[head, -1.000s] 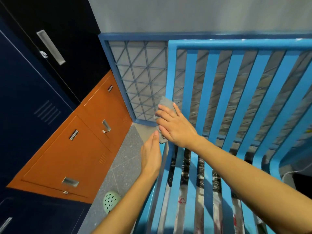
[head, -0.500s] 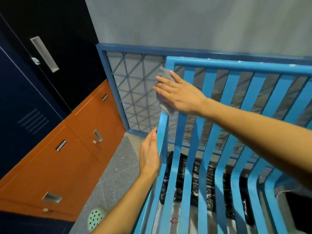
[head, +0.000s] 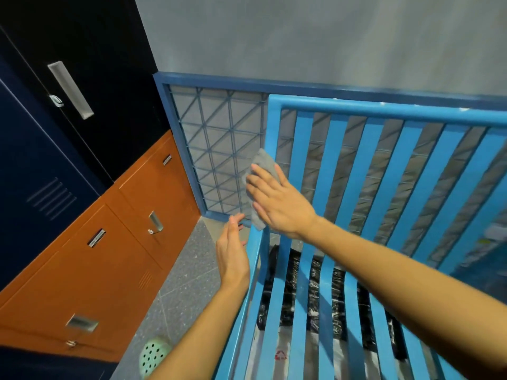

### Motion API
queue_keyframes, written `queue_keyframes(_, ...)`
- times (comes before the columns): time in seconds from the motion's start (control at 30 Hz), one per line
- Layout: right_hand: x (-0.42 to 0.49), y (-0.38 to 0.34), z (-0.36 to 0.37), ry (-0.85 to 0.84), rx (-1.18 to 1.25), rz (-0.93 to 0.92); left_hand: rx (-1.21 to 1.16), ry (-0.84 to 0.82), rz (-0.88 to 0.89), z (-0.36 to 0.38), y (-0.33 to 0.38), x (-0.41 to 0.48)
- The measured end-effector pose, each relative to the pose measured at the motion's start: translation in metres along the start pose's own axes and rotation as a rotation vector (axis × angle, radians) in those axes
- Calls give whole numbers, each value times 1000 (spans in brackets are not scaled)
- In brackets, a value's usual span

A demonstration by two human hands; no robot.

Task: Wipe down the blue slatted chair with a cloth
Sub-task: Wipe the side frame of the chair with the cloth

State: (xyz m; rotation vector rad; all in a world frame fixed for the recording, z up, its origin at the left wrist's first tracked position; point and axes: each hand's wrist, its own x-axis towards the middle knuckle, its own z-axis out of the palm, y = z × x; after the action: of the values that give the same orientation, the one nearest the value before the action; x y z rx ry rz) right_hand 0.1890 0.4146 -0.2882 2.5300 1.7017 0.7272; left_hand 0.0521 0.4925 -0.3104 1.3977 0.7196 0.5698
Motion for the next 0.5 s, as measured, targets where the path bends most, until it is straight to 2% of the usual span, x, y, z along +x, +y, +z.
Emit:
queue_keyframes(0.3,-52,-93,4,-87,347,260,81,-2,-56,-72,-31,-50)
queue_keyframes(0.5,-80,-139,-9,-82,505,319,232,-65,91,-97,-30,-92)
